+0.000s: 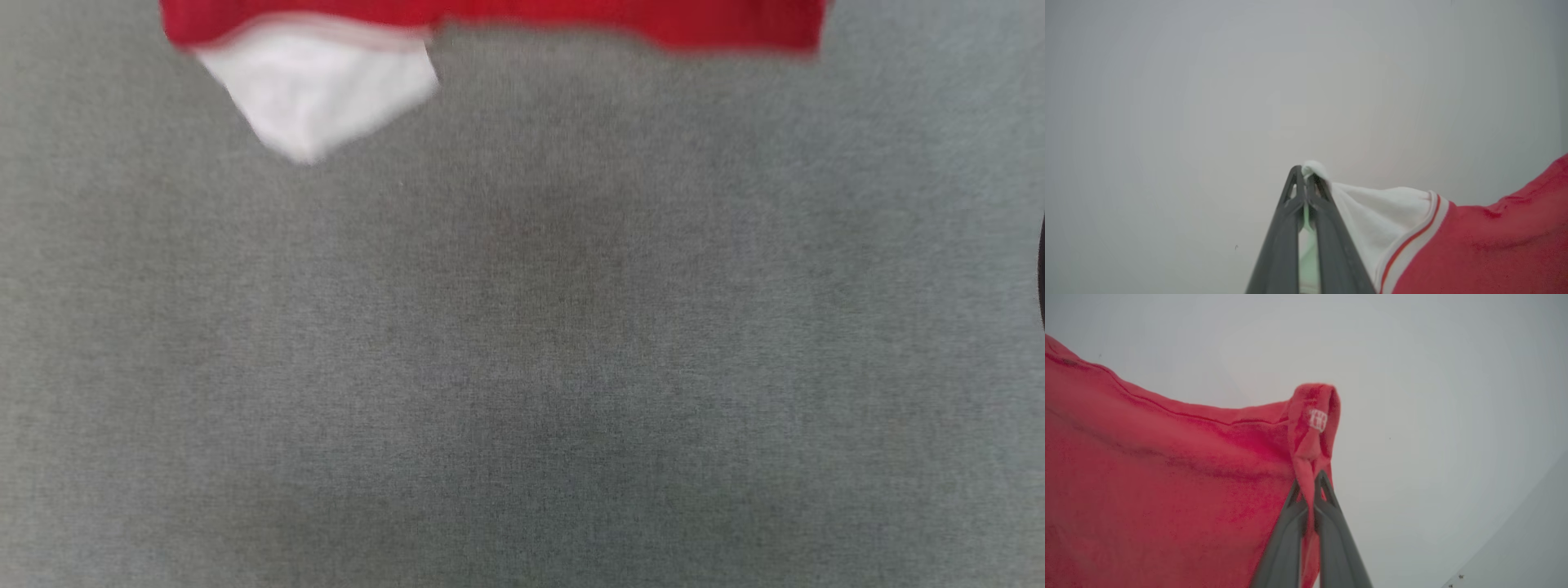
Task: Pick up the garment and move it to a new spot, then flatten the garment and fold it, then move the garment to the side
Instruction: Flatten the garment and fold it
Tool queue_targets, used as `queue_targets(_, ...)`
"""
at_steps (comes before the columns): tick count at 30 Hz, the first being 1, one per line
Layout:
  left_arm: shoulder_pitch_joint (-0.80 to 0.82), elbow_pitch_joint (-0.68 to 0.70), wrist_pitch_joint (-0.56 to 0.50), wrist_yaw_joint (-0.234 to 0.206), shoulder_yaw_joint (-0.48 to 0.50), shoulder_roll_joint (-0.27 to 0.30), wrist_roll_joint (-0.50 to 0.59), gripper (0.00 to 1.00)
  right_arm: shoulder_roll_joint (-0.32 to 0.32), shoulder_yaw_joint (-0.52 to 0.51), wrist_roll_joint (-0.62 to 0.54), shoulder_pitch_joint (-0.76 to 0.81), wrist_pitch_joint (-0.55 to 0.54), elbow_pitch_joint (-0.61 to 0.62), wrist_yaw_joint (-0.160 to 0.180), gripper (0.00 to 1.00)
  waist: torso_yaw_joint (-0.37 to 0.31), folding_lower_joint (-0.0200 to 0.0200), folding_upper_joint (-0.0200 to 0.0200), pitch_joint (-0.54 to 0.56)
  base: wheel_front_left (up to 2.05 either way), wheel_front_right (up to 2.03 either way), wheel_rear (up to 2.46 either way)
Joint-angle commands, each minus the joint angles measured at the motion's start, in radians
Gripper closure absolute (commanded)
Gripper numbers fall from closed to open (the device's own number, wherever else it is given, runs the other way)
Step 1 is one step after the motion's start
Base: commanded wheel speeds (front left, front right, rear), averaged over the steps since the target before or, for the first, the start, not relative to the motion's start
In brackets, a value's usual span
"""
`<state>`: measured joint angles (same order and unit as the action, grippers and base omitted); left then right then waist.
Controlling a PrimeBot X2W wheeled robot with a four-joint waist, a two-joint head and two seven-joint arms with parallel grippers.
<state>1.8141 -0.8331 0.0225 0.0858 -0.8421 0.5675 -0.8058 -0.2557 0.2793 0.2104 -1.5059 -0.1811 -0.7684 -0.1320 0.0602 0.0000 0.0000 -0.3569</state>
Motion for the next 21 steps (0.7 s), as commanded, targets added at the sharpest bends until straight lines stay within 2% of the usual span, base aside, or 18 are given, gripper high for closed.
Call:
queue_targets(1,0.042,-0.015,0.056,0.006,0.002,-0.011,0.02,1.0,0.015,-0.021,-0.036,-0.037,0.06,-0.028,0.002,1.0,0.001,0.0,0.0,-0.053,0.0,0.0,0.0)
queue_targets(5,0.111,-0.067,0.223,0.019,0.02,-0.042,0.065,1.0,0.06,-0.099,-0.197,-0.12,0.256,-0.13,0.002,1.0,0.019,0.0,0.0,-0.109,0.0,0.0,0.0)
queue_targets(8,0.076,-0.075,0.243,0.03,0.031,-0.056,0.076,1.0,0.093,-0.118,-0.263,-0.133,0.301,-0.201,0.002,1.0,0.034,0.0,0.0,-0.133,0.0,0.0,0.0)
queue_targets(12,-0.039,-0.07,0.243,0.042,0.051,-0.075,0.055,1.0,0.108,-0.118,-0.304,-0.095,0.303,-0.304,0.002,1.0,0.052,0.0,0.0,-0.149,0.0,0.0,0.0)
queue_targets(15,-0.141,-0.086,0.235,0.044,-0.004,-0.104,0.006,1.0,0.111,-0.122,-0.3,-0.062,0.289,-0.38,0.002,1.0,0.063,0.0,0.0,-0.145,0.0,0.0,0.0)
queue_targets(19,-0.231,-0.084,0.152,0.042,-0.053,-0.099,-0.081,1.0,0.131,-0.122,-0.274,-0.019,0.268,-0.444,0.002,1.0,0.071,0.0,0.0,-0.134,0.0,0.0,0.0)
queue_targets(21,-0.291,-0.068,0.072,0.042,-0.094,-0.097,-0.142,1.0,0.15,-0.122,-0.236,0.015,0.236,-0.475,0.002,1.0,0.077,0.0,0.0,-0.124,0.0,0.0,0.0)
